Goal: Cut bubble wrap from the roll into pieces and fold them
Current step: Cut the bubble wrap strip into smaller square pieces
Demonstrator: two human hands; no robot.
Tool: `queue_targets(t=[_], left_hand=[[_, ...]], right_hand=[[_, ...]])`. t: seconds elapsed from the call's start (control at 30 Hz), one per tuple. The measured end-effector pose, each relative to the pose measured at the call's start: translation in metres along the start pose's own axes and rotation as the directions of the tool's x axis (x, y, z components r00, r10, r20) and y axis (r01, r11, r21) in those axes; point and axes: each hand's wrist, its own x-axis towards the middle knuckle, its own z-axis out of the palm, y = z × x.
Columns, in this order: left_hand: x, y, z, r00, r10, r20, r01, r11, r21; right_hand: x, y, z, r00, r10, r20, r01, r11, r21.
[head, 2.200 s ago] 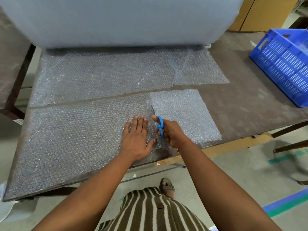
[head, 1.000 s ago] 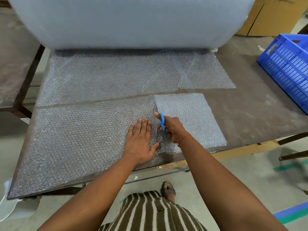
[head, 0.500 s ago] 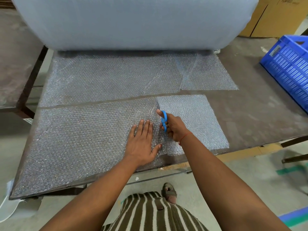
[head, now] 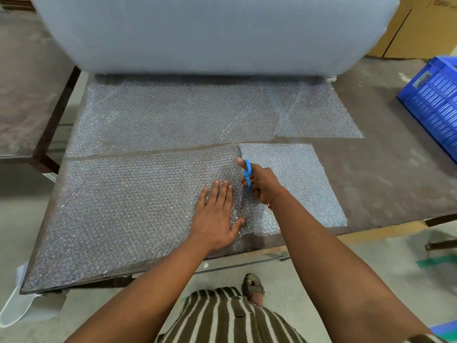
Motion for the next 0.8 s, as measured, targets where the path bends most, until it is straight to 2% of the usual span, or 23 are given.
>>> queue_targets(t=[0.43, 0.8], left_hand=[[0.0, 0.001, -0.001, 1.0, -0.001, 0.021, 0.001, 1.0, -0.003], [-0.002, 0.001, -0.003, 1.0, 0.003, 0.011, -0.003, 1.0, -0.018]], right_hand=[[0.007, -0.004, -0.002, 1.0, 0.016, 0.002, -0.016, 0.998, -0.062], [0.015, -0.017, 0.001, 1.0, -0.006, 0.028, 0.007, 0.999, -0.041]])
